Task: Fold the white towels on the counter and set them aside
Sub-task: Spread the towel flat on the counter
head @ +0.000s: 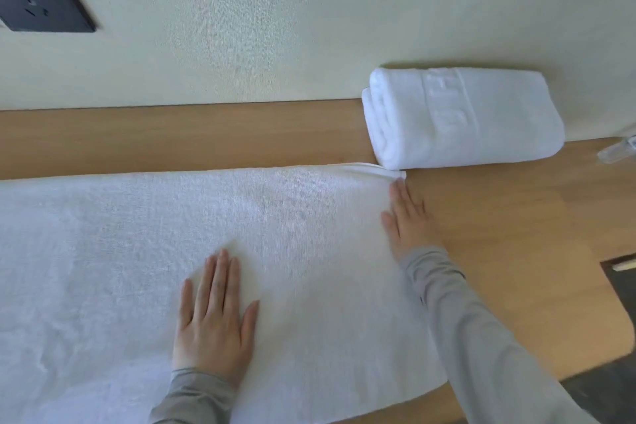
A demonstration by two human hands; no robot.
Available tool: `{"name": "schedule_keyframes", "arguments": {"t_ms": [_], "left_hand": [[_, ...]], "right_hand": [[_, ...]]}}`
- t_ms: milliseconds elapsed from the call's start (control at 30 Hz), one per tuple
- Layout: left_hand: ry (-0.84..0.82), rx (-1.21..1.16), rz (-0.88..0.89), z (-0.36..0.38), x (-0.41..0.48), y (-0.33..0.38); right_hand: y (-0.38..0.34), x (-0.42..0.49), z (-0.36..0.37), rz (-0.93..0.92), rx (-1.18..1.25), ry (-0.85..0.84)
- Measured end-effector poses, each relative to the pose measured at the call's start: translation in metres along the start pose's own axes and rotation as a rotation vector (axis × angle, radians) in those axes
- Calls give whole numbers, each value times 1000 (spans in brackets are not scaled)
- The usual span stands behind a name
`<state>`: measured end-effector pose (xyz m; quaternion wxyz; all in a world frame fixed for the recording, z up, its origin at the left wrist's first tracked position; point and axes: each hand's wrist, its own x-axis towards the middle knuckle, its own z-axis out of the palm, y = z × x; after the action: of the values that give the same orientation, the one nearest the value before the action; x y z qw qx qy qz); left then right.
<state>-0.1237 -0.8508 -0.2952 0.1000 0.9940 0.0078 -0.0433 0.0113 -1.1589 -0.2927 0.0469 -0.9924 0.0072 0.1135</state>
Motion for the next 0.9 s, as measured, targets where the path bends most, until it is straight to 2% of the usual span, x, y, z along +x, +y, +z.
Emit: {"name": "schedule_keyframes", "arguments": {"t_ms": [67, 133, 200, 267, 333, 433, 567, 667, 767, 833, 900], "left_hand": [[-3, 3, 4, 1, -2, -1], [-4, 6, 14, 2, -5, -2], [-3, 9, 23, 3, -9, -3], [-2, 17, 44, 3, -15, -8], [-3, 25, 66, 2, -20, -11], [-3, 28, 73, 2, -27, -15], [6, 38, 57, 1, -27, -14], [2, 47, 53, 0, -27, -12], [1, 53, 45, -1, -27, -11], [1, 53, 39, -2, -27, -11], [4, 53, 33, -2, -27, -11]], "right_hand": [[-17, -17, -3, -48, -19, 107], [-40, -41, -6, -216, 34, 203], [-64, -66, -3, -523, 60, 166], [-85, -81, 9, -804, -22, 82], [-96, -81, 17, -941, -40, -20], [-81, -45, 12, -900, -59, -56], [-19, 23, -11, -455, -58, 31], [-3, 38, -16, -306, -126, -4], [-38, 3, -15, -338, -58, 100], [-71, -42, -6, -485, 35, 116], [-95, -90, 14, -696, 28, 79]]}}
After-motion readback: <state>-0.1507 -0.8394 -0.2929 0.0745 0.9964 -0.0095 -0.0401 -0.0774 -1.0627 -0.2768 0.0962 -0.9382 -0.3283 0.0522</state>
